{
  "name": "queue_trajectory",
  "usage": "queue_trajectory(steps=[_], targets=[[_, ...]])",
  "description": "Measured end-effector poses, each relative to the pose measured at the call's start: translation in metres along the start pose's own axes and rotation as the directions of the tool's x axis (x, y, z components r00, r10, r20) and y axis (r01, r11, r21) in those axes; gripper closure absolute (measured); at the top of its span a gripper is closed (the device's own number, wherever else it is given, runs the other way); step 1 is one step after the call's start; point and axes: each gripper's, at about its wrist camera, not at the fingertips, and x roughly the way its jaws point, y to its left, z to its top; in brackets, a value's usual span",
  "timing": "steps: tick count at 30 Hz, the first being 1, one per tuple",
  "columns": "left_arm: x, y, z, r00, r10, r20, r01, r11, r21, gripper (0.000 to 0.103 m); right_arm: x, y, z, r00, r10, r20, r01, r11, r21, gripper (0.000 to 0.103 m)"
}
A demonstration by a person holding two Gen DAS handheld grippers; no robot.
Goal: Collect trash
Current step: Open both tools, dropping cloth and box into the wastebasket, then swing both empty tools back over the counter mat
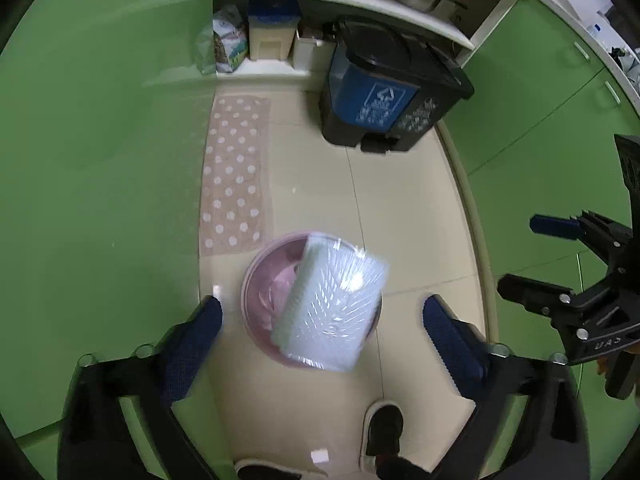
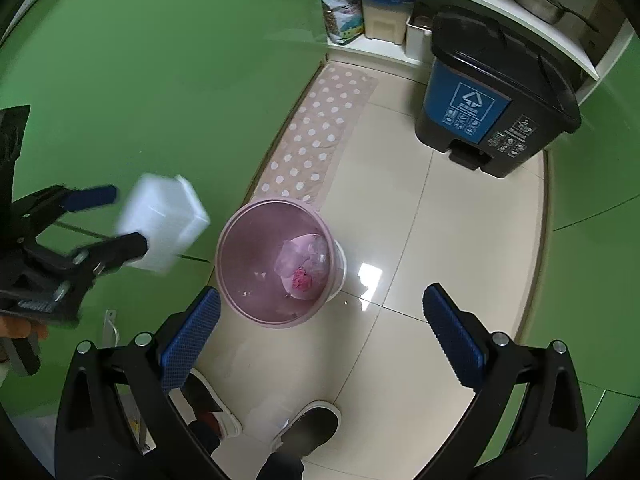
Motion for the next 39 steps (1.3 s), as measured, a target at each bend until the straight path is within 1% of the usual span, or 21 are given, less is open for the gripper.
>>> queue_trajectory(steps=[3, 9, 13, 16, 20, 25, 31, 34, 35, 37, 39], targets=[[0.007, -0.002, 0.0, 1.0, 0.012, -0.029, -0.013, 1.0, -0.008, 0.006, -0.001, -0.005, -0.004, 1.0, -0.004, 0.002, 0.004, 1.0, 0.006, 0.004], [0.006, -0.002, -0.003, 0.998, 0.039, -0.052, -0.039, 0.999, -0.015, 0.006, -0.006, -0.005, -0.009, 1.0, -0.004, 0.001, 0.004, 1.0, 0.007, 0.004], [-0.005, -0.003, -0.004, 0.998, 0.049, -0.048, -0.05, 0.999, -0.018, 0.006, -0.014, -0.003, -0.009, 1.0, -0.003, 0.003, 0.002, 1.0, 0.009, 0.004], [-0.023, -0.008, -0.005, 0.998, 0.055, -0.039, -0.056, 0.998, -0.015, 0.006, -0.029, 0.002, -0.01, 1.0, -0.003, 0.008, 0.003, 1.0, 0.01, 0.004], [-0.066, -0.019, -0.006, 0.998, 0.063, -0.002, -0.063, 0.998, -0.025, 0.006, -0.065, 0.013, -0.011, 1.0, 0.0, 0.029, 0.0, 1.0, 0.005, 0.004], [-0.13, -0.031, -0.01, 0.997, 0.069, 0.041, -0.067, 0.997, -0.04, 0.006, -0.131, 0.033, -0.015, 0.998, 0.001, 0.066, 0.0, 1.0, -0.011, 0.004], [-0.223, -0.047, -0.02, 0.99, 0.082, 0.116, -0.075, 0.995, -0.069, 0.006, -0.212, 0.061, -0.02, 0.994, 0.01, 0.109, -0.005, 0.999, -0.045, 0.004], [-0.277, -0.049, -0.03, 0.98, 0.099, 0.175, -0.083, 0.992, -0.099, 0.006, -0.252, 0.081, -0.022, 0.99, 0.024, 0.136, -0.014, 0.997, -0.078, 0.003], [-0.289, -0.049, -0.034, 0.976, 0.105, 0.189, -0.086, 0.991, -0.107, 0.006, -0.263, 0.087, -0.022, 0.989, 0.032, 0.143, -0.02, 0.996, -0.09, 0.003], [-0.324, -0.045, -0.046, 0.965, 0.127, 0.228, -0.097, 0.985, -0.139, 0.006, -0.289, 0.107, -0.021, 0.985, 0.058, 0.164, -0.037, 0.991, -0.132, 0.003], [-0.351, -0.04, -0.057, 0.955, 0.15, 0.256, -0.108, 0.979, -0.17, 0.006, -0.31, 0.129, -0.02, 0.98, 0.083, 0.179, -0.052, 0.983, -0.174, 0.003]])
